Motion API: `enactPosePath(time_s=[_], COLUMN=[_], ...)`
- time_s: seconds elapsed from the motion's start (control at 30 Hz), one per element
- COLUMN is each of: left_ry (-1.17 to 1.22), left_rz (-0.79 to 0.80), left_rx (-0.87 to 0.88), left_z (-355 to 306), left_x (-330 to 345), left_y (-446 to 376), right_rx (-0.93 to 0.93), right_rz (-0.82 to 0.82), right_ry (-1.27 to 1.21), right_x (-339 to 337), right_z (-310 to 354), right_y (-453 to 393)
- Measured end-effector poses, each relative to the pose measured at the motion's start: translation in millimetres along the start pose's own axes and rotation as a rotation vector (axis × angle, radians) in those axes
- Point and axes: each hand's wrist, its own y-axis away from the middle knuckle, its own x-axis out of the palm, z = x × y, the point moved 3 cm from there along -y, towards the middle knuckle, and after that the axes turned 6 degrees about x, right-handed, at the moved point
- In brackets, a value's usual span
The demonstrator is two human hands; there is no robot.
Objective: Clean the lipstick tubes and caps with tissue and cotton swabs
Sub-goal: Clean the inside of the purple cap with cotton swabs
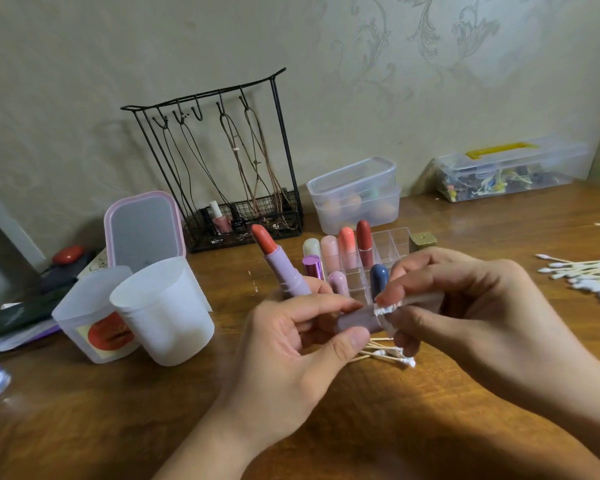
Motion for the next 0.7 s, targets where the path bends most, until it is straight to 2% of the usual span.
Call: enactPosePath(time_s=[0.1, 0.23, 0.4, 0.5, 0.57, 0.63, 0.7], left_ry=[-0.039, -0.024, -0.001, 0.065, 0.066, 0.112, 0.138], left_rz=[0.005, -0.01, 0.028, 0.043, 0.066, 0.091, 0.089], left_rx=[0.005, -0.012, -0.074, -0.111, -0.116, -0.141, -0.151], left_z=[0.1, 2.0, 4.7, 7.6, 8.4, 7.6, 5.9], left_x=[-1.1, -4.3, -2.9, -3.3, -2.4, -1.0, -1.0], left_y=[0.6, 0.0, 0.6, -0.2, -0.7, -0.2, -0.5], right_rx=[0.034, 0.05, 0.038, -0.022, -0.019, 0.024, 0.015], right_rz=[0.041, 0.102, 0.01, -0.046, -0.013, 0.046, 0.009], right_ry=[0.06, 0.014, -0.118, 0.055, 0.04, -0.084, -0.06], right_x=[-0.4, -0.8, -3.6, -0.5, 1.7, 2.9, 0.8], right_z=[0.1, -2.5, -3.0, -5.2, -4.8, -3.5, -5.0], right_y=[-0.1, 0.7, 0.8, 1.8, 3.1, 1.9, 0.5])
